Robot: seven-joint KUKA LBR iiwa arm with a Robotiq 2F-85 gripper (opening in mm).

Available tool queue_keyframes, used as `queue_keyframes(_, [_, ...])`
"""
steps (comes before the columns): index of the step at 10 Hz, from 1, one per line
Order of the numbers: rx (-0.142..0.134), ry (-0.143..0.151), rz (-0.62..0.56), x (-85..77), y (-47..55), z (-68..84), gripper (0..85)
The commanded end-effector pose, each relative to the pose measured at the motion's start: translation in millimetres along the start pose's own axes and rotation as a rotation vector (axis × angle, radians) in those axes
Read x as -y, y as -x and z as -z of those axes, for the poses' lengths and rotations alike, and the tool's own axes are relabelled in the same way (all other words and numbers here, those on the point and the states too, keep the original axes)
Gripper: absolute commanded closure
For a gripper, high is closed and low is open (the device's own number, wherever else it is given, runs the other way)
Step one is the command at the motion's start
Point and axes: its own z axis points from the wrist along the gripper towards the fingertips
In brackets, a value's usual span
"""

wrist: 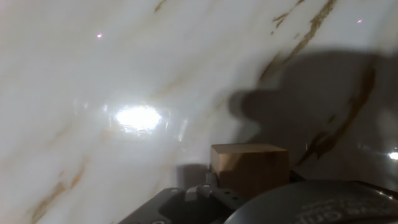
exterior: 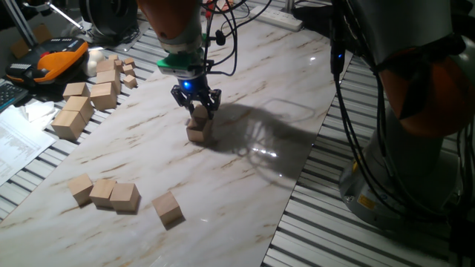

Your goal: Stack the blocks into a pyramid shape

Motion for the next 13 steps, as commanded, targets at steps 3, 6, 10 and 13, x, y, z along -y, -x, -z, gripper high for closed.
queue_keyframes(3, [-0.006, 0.002, 0.023, 0.2, -0.4, -1.3, 85.0])
queue_keyframes(6, [-0.023, 0.015, 0.043, -0.5, -0.8, -2.6, 68.0])
queue_keyframes(10, [-0.024, 0.016, 0.053, -0.8, -1.8, -2.4, 51.0])
queue_keyframes(13, [-0.018, 0.013, 0.040, -1.0, -2.7, -1.8, 34.0])
